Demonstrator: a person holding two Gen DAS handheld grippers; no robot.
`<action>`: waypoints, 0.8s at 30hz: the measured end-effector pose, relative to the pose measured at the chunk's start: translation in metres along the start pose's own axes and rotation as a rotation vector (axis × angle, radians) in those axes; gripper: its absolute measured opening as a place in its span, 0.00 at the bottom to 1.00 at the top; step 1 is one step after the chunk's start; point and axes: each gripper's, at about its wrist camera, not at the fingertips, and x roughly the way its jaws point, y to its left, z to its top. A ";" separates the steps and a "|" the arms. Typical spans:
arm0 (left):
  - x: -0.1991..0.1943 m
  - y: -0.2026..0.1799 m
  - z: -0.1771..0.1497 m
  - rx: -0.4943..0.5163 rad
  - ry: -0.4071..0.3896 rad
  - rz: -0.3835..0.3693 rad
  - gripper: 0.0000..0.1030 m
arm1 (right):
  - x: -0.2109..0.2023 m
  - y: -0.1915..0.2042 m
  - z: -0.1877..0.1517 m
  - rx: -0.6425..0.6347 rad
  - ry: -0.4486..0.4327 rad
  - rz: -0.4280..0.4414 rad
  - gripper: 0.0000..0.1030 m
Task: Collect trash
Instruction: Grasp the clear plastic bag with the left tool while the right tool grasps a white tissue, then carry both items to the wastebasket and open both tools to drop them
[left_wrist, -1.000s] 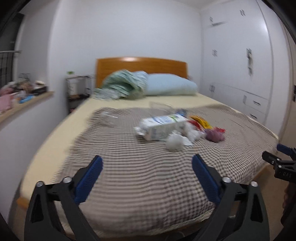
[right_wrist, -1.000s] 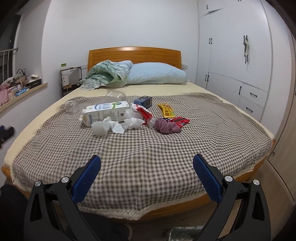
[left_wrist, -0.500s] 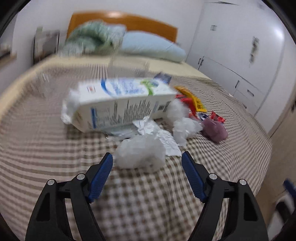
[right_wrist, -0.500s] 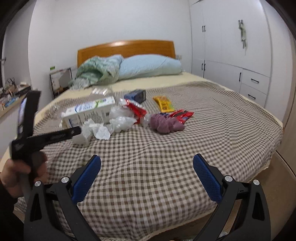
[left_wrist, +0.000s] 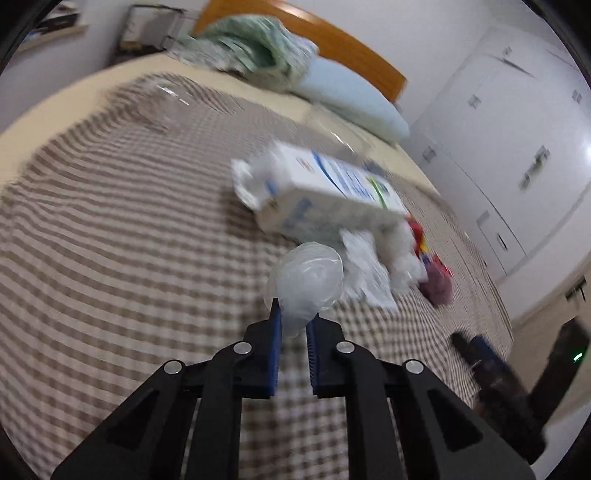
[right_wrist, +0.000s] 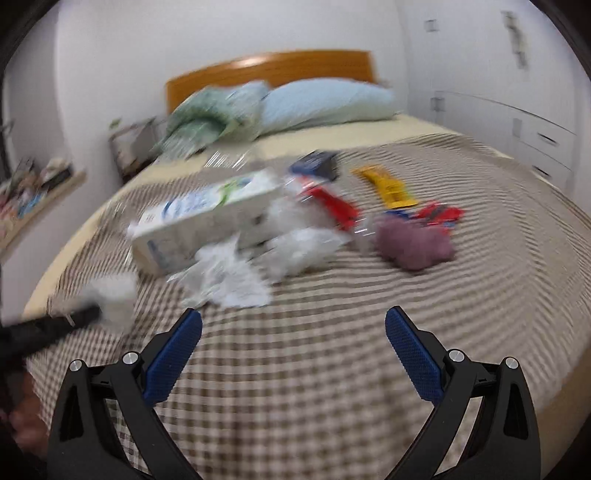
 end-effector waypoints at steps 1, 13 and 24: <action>-0.003 0.005 0.003 -0.009 -0.022 0.011 0.09 | 0.008 0.005 0.001 -0.017 0.016 0.013 0.93; -0.003 0.025 0.021 -0.018 -0.098 0.149 0.08 | 0.103 0.043 0.043 -0.087 0.205 0.073 0.56; -0.017 0.017 0.020 0.007 -0.142 0.136 0.06 | 0.018 0.033 0.057 -0.059 0.067 0.105 0.07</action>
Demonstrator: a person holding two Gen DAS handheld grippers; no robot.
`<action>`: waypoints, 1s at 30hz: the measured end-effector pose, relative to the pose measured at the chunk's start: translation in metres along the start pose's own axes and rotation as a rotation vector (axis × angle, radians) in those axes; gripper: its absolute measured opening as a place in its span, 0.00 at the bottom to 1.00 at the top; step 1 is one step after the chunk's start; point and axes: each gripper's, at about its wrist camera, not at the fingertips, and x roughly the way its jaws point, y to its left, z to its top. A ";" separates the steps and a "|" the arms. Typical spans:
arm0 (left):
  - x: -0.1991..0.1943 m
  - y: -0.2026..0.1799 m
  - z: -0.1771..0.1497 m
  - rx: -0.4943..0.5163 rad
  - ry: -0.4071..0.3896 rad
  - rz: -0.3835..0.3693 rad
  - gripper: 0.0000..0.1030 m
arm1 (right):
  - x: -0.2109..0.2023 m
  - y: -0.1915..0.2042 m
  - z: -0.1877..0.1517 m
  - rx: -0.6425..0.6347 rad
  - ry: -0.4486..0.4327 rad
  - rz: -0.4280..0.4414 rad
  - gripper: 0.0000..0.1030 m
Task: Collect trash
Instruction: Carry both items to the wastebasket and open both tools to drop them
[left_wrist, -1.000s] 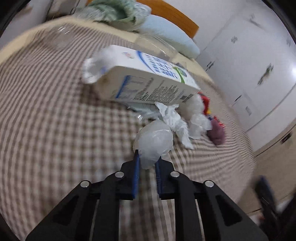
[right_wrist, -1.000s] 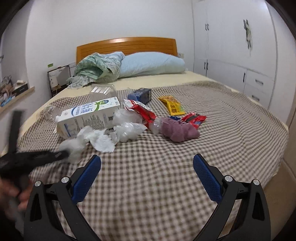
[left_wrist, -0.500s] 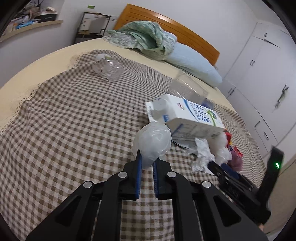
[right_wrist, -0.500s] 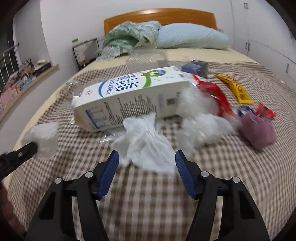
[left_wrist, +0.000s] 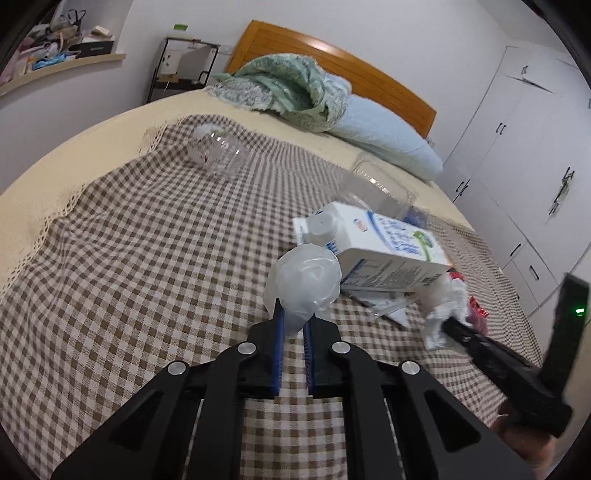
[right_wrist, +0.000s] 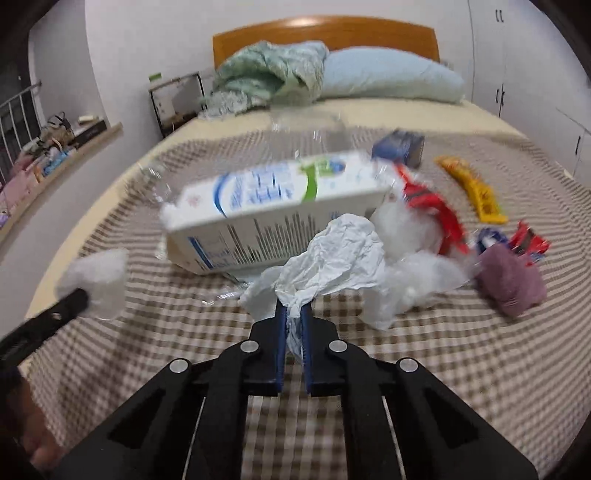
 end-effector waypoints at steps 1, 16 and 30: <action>-0.006 -0.004 0.001 0.001 -0.010 -0.003 0.06 | -0.013 -0.001 0.002 0.000 -0.018 -0.001 0.07; -0.166 -0.153 -0.053 0.132 -0.062 -0.220 0.06 | -0.202 -0.084 -0.045 -0.002 -0.168 -0.123 0.07; -0.104 -0.318 -0.302 0.561 0.429 -0.186 0.06 | -0.224 -0.231 -0.261 0.167 0.122 -0.230 0.07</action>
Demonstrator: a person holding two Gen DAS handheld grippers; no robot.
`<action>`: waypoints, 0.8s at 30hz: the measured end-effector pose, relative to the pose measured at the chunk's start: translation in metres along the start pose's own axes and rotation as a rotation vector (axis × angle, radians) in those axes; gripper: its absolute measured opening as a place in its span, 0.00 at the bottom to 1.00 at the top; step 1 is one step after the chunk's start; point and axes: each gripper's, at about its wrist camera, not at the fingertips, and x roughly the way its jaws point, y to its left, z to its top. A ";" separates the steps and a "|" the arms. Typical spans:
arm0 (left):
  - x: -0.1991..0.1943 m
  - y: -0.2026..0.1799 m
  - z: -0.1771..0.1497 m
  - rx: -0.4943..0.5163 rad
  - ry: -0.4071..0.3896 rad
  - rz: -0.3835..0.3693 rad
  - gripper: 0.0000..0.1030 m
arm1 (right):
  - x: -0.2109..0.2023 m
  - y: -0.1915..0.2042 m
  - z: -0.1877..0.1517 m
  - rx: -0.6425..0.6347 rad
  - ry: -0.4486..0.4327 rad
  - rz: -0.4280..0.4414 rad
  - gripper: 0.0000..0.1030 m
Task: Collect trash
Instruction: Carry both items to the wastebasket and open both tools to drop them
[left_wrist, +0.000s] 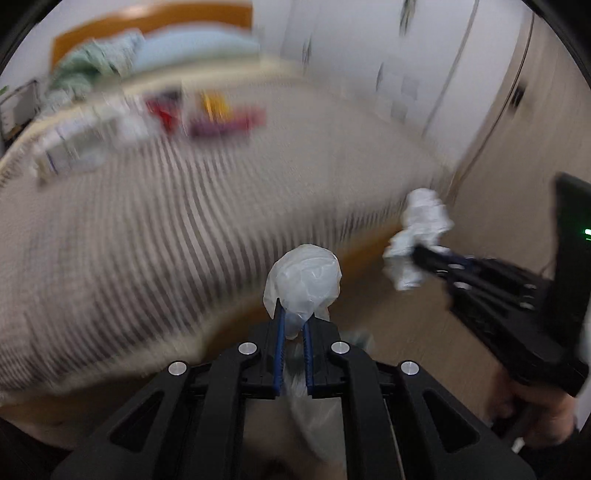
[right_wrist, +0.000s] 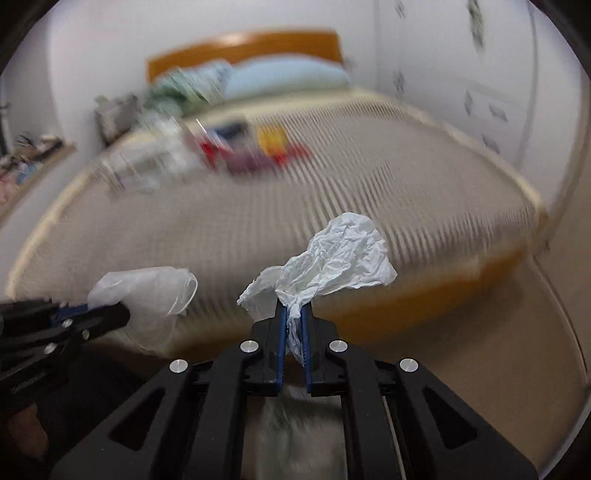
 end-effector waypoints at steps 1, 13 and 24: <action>0.017 -0.003 -0.005 0.000 0.055 0.012 0.06 | 0.012 -0.009 -0.016 0.016 0.039 -0.005 0.07; 0.174 -0.053 -0.047 0.043 0.491 0.044 0.06 | 0.180 -0.034 -0.216 0.207 0.535 0.091 0.08; 0.260 -0.068 -0.067 0.179 0.635 0.127 0.07 | 0.194 -0.026 -0.274 0.288 0.661 0.122 0.63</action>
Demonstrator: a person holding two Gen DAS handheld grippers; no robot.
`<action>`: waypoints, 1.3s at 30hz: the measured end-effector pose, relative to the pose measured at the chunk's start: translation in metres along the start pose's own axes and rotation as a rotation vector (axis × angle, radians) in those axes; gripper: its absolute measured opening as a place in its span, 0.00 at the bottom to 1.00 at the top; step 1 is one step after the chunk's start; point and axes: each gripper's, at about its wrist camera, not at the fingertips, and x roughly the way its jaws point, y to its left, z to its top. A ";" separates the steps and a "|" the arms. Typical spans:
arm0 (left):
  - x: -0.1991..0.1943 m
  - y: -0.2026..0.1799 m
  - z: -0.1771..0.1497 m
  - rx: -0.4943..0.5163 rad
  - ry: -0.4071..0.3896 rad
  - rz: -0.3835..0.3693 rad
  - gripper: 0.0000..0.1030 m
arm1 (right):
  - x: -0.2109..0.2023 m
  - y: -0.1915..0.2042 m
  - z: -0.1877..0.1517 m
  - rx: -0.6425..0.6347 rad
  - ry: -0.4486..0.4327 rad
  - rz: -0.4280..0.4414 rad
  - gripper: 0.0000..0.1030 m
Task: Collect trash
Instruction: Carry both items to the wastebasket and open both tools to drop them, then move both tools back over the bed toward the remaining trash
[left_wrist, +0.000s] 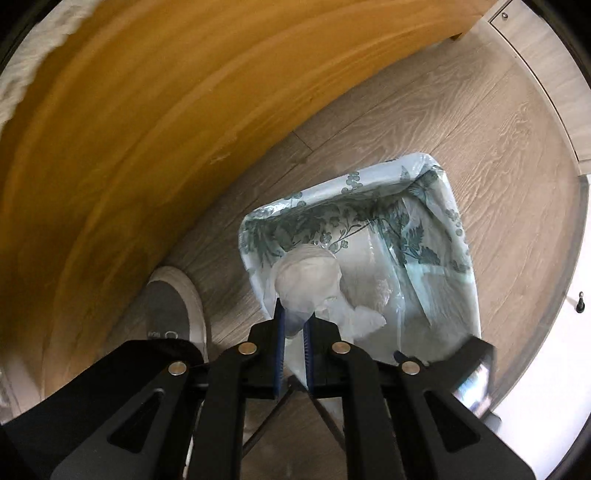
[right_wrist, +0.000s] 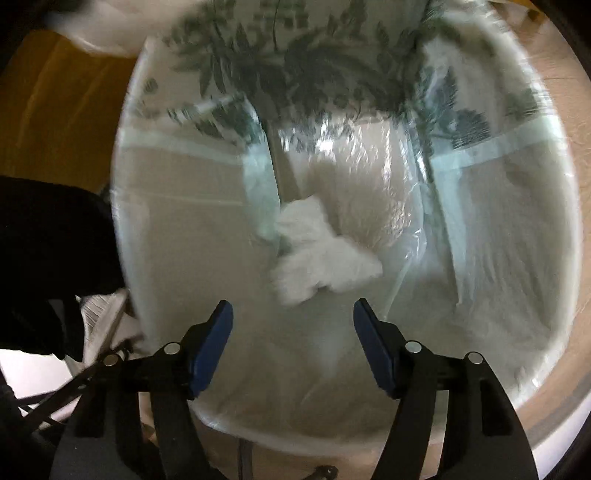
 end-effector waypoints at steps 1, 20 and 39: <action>0.009 0.000 0.004 0.005 0.003 0.003 0.07 | -0.006 -0.004 0.000 0.006 -0.013 0.000 0.63; 0.023 0.011 0.004 -0.015 0.002 0.132 0.83 | -0.052 -0.026 0.005 0.038 -0.109 -0.046 0.63; -0.175 0.043 -0.054 -0.031 -0.425 -0.097 0.83 | -0.180 0.006 0.011 -0.056 -0.292 -0.265 0.63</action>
